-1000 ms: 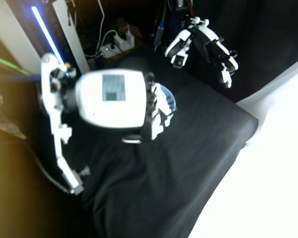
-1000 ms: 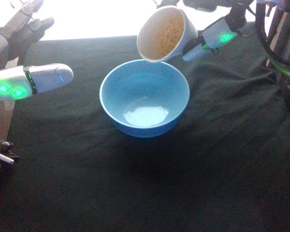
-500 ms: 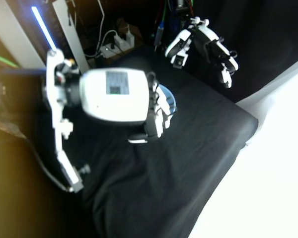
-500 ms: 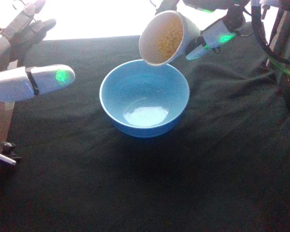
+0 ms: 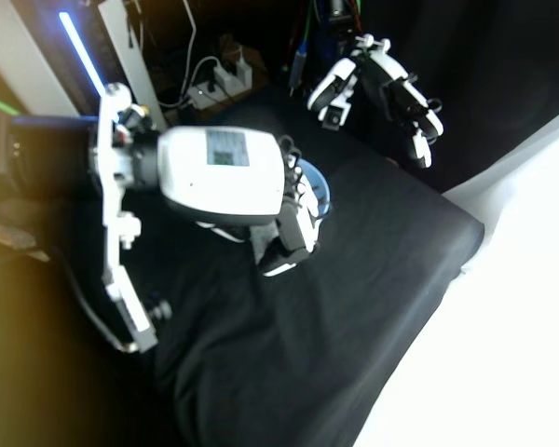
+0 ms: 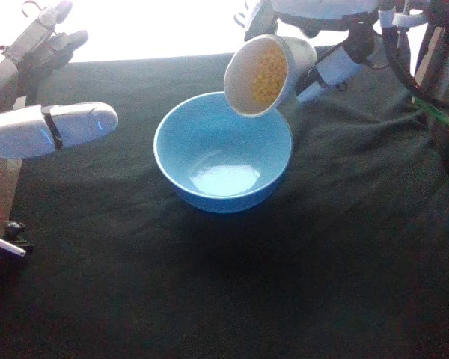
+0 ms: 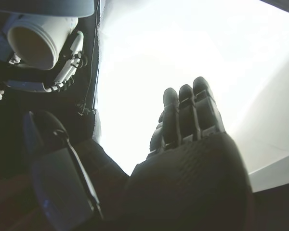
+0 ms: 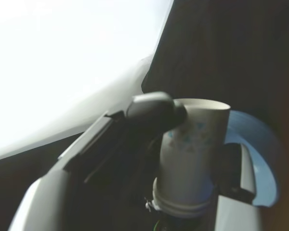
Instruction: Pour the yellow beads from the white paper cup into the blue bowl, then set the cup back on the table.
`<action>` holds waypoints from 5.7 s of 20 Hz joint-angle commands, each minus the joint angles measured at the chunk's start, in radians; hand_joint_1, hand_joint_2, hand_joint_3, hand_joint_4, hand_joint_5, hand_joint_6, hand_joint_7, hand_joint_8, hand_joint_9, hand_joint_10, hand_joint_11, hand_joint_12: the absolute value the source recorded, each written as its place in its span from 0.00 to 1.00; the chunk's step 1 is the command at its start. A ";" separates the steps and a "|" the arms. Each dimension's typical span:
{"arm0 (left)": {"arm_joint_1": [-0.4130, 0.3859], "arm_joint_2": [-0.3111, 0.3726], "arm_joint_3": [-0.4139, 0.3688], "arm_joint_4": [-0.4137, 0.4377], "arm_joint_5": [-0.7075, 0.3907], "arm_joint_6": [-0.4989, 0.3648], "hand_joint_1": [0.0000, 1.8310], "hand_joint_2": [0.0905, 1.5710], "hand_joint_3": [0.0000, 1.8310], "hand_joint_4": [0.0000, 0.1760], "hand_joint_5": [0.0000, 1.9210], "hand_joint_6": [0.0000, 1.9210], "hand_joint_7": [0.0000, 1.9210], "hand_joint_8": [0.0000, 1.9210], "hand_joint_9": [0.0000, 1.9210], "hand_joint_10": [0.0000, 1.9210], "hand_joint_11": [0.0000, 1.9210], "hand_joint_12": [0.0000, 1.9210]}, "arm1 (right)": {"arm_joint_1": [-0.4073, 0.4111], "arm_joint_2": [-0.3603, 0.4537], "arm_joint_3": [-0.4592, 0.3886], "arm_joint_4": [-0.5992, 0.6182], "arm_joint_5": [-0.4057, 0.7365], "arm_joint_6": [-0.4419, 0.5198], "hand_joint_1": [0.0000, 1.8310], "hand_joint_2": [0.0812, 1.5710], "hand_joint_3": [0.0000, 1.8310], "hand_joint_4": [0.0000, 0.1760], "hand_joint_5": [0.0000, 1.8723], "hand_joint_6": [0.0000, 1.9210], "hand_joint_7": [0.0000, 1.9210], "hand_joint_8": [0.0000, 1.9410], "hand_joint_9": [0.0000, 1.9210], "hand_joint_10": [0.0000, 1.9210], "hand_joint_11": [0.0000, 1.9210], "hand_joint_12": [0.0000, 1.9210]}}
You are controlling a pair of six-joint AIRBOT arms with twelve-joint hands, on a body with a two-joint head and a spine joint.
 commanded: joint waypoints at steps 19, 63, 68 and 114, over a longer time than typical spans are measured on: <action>-0.007 -0.003 0.010 -0.002 -0.115 -0.014 0.42 0.41 0.00 0.27 0.00 0.00 0.13 0.00 0.11 0.00 0.09 0.00 | 0.050 0.000 -0.051 -0.203 -0.049 -0.004 0.69 0.73 0.00 0.00 0.40 0.82 0.61 1.00 0.74 1.00 0.79 1.00; -0.007 -0.005 0.012 -0.001 -0.113 -0.021 0.39 0.39 0.00 0.28 0.00 0.00 0.11 0.00 0.10 0.00 0.09 0.00 | 0.077 0.000 -0.157 -0.605 -0.191 -0.005 0.59 0.80 0.00 0.00 0.37 0.72 0.52 0.92 0.67 1.00 0.75 1.00; -0.007 -0.006 0.012 -0.003 -0.114 -0.022 0.40 0.39 0.00 0.29 0.00 0.00 0.13 0.00 0.10 0.00 0.09 0.00 | 0.077 0.006 -0.160 -0.555 -0.195 -0.005 0.59 0.76 0.00 0.00 0.42 0.63 0.60 0.86 0.72 1.00 0.77 1.00; 0.007 -0.015 0.014 -0.020 -0.120 -0.044 0.41 0.43 0.00 0.35 0.00 0.00 0.14 0.00 0.10 0.00 0.07 0.00 | -0.450 0.205 0.033 1.203 0.475 -0.210 0.69 0.65 0.00 0.07 0.57 0.45 0.63 0.31 0.66 0.07 0.53 0.44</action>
